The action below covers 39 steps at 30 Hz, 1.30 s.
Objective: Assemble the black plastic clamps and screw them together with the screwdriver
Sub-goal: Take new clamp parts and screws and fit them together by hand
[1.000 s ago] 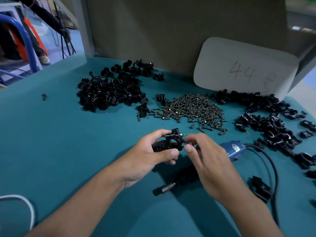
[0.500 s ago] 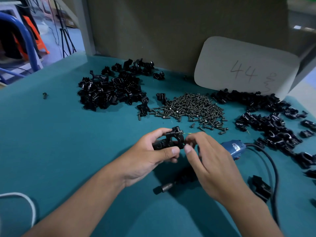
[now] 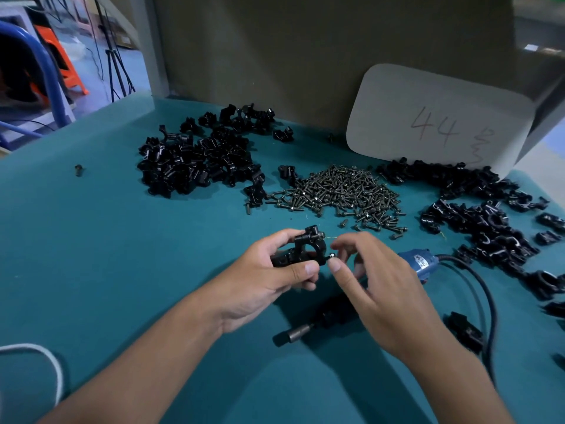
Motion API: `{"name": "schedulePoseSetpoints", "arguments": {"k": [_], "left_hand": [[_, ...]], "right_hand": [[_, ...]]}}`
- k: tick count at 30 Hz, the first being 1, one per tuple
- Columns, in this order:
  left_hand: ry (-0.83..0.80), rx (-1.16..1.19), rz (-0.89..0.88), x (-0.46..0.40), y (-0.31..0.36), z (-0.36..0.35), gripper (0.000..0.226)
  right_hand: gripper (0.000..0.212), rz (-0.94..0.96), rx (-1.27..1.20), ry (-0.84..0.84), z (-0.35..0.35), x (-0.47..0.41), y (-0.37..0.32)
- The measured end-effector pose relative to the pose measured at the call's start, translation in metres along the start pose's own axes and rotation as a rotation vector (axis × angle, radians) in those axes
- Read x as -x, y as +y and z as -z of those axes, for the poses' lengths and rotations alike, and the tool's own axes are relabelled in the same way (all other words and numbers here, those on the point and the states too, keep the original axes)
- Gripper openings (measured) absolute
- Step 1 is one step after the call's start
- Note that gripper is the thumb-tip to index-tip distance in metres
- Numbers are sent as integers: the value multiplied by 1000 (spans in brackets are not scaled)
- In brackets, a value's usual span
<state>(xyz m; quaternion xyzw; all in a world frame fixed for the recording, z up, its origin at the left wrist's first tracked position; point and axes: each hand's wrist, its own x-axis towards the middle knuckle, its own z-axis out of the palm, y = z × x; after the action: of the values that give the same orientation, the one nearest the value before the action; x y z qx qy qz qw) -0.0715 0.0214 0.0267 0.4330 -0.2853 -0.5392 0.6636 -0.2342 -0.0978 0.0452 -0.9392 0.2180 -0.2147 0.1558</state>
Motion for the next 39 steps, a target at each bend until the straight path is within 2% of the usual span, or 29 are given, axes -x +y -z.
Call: {"name": "schedulePoseSetpoints", "arguments": {"k": [6, 11, 14, 19, 22, 25, 28, 30, 32, 34, 35, 36, 39], "left_hand": [[-4, 83, 8, 2, 0, -3, 47], [-32, 79, 14, 2, -2, -4, 46], [-35, 57, 6, 1, -2, -3, 44], [-22, -5, 14, 0, -3, -3, 43], [-19, -8, 12, 0, -3, -2, 43], [23, 27, 11, -1, -2, 1, 44], [110, 27, 8, -3, 0, 4, 48], [162, -116, -15, -4, -2, 4, 42], [200, -339, -54, -3, -5, 2, 35], [206, -459, -82, -4, -6, 0, 33], [200, -482, -90, -4, -7, 0, 33], [192, -501, -100, -4, -6, 0, 34], [147, -562, -137, -3, -7, -1, 34]], "right_hand": [[28, -22, -121, 46, -6, -3, -1], [29, 48, -14, 88, -14, -3, -5], [38, 15, 83, 126, -15, -3, -9], [64, -109, 149, 99, -15, -3, -9], [55, -88, 99, 133, -14, -4, -7], [33, -58, 26, 105, -15, -3, -3], [13, -90, -105, 94, -13, -1, 2], [11, -218, -312, 155, -11, -4, 1], [20, -425, -772, 180, -12, -8, -5], [20, -621, -1289, 135, -8, -13, -13], [19, -667, -1393, 108, -6, -14, -16], [18, -661, -1356, 88, -4, -14, -17], [21, -394, -723, 96, -8, -7, -17]]}}
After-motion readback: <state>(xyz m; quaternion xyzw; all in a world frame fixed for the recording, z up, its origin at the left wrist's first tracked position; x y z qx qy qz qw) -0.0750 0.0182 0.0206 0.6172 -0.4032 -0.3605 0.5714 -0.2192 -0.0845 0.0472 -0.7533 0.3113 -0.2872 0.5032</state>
